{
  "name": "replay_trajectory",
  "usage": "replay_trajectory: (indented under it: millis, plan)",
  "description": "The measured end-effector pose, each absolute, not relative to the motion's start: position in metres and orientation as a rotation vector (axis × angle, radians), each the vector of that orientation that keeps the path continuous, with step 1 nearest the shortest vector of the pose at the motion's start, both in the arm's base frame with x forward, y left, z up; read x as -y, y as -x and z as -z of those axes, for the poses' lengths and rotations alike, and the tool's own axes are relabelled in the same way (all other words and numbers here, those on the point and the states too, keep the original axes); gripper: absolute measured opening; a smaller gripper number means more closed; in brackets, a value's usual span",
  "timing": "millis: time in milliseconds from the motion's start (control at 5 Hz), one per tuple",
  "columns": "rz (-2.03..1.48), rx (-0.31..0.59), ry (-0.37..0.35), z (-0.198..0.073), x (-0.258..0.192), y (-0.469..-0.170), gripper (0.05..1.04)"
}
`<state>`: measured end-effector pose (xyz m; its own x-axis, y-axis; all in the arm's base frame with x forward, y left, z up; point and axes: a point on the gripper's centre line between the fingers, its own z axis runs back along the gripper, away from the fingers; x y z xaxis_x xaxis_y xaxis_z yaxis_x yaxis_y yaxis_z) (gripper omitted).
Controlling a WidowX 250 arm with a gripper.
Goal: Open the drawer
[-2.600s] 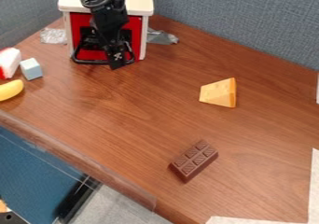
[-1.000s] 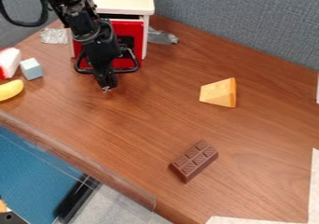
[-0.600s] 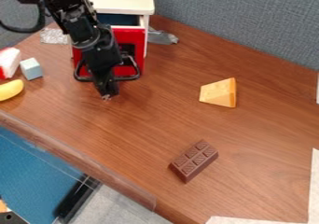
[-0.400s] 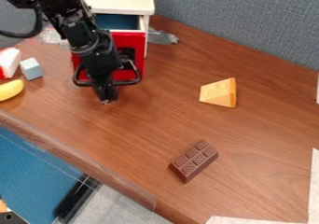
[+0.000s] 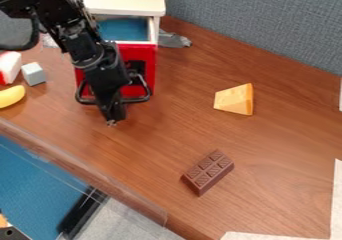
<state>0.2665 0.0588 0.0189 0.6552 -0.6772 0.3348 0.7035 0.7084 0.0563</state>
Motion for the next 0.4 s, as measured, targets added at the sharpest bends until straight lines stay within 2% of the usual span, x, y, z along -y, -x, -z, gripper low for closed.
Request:
replay_trajectory:
  millis: [400]
  plan:
    - [0.81, 0.337, 0.079, -0.02, -0.0478, -0.2538, 0.132]
